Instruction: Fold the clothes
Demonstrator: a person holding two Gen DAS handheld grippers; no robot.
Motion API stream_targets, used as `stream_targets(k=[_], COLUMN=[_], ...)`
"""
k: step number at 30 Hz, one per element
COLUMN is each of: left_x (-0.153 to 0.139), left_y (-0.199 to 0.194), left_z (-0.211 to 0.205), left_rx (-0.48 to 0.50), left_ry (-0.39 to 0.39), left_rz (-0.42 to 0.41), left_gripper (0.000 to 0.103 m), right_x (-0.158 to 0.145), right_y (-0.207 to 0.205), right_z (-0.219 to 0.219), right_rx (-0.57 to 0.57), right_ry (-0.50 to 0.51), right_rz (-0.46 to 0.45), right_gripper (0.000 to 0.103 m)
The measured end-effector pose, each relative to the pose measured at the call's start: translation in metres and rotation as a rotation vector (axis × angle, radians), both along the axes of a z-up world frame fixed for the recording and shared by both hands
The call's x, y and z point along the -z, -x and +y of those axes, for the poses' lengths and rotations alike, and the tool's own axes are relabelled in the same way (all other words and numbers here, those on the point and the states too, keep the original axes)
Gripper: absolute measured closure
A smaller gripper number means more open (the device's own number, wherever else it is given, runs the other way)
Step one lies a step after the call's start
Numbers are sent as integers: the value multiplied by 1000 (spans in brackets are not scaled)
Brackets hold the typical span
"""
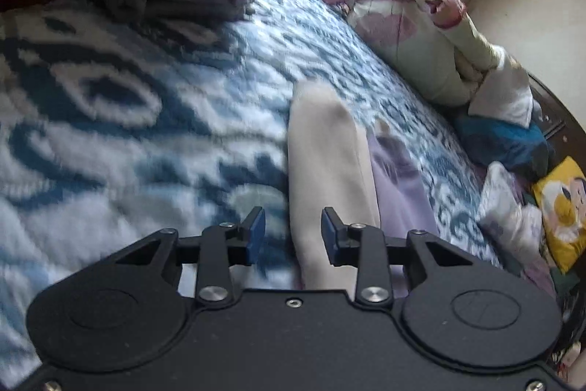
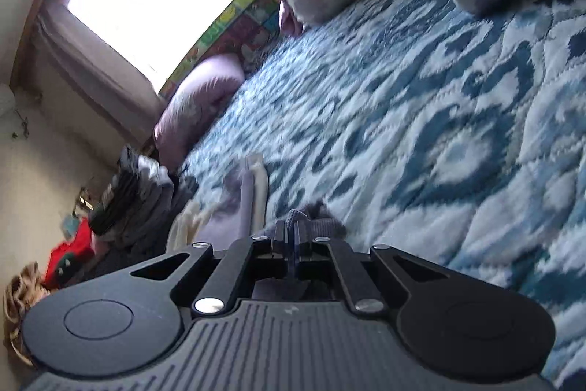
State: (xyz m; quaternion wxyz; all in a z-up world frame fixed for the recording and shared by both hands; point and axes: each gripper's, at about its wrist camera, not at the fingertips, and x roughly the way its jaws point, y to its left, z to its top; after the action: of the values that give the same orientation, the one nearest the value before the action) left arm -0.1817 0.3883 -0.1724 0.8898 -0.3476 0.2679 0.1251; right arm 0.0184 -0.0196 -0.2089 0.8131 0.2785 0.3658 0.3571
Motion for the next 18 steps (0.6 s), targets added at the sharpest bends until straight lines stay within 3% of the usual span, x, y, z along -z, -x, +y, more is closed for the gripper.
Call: stream_targets(k=[3, 6, 10, 12, 14, 18], left_x=[-11, -19, -18, -12, 3, -10], left_y=[-17, -47, -92, -114, -135, -134], left_z=[0, -6, -10, -9, -4, -9], left_rx=[49, 129, 212, 227, 227, 250], left_ry=[-67, -192, -344, -408, -437, -476], left_rz=[-46, -51, -12, 48, 186, 125], left_gripper=[72, 75, 79, 79, 79, 79], right_x=[4, 3, 1, 1, 2, 5], right_y=[-2, -3, -3, -4, -5, -10], right_z=[-5, -8, -4, -2, -1, -4], right_rx=[6, 11, -5, -18, -22, -26], right_ry=[-7, -28, -34, -32, -37, -52], right_rz=[25, 36, 26, 26, 30, 47], right_gripper=[98, 98, 98, 98, 98, 98])
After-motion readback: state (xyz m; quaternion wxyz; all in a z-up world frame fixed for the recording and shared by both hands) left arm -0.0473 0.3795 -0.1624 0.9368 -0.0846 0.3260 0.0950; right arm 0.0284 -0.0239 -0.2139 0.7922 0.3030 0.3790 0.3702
